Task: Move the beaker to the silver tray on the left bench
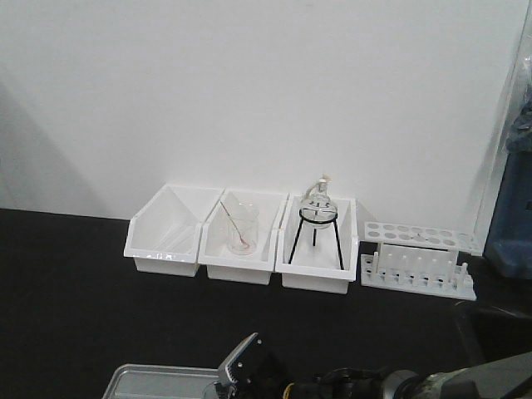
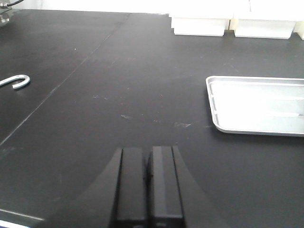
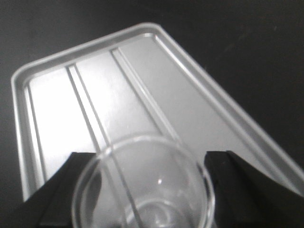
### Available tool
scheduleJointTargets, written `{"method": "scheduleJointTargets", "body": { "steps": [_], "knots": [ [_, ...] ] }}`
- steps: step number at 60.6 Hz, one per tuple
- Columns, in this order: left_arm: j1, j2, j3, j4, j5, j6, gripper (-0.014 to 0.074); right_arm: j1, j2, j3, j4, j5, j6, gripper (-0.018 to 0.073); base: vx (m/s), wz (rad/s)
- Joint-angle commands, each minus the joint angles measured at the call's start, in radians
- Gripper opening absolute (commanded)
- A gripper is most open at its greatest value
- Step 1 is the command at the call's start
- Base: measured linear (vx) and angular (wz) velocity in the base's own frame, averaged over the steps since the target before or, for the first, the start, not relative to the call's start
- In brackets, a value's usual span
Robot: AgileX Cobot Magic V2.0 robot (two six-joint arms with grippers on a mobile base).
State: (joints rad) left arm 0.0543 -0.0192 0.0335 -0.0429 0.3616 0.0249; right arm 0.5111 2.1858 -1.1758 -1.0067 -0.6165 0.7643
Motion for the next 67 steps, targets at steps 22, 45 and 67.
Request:
{"method": "scheduleJointTargets", "body": {
  "steps": [22,45,67],
  "knots": [
    [0.0,-0.008,0.019,-0.007,-0.079,0.0,0.0001,-0.005,-0.242,-0.024,0.006,-0.037,0.051,0.0595,0.0,0.0],
    [0.0,-0.008,0.019,-0.007,-0.079,0.0,0.0001,-0.005,-0.714,0.104,-0.389,0.036,0.416,0.0491,0.0,0.0],
    [0.0,-0.008,0.019,-0.007,-0.079,0.0,0.0001,-0.005,-1.109,0.317,-0.457,0.03,0.494,0.0382,0.0,0.0]
  ]
}}
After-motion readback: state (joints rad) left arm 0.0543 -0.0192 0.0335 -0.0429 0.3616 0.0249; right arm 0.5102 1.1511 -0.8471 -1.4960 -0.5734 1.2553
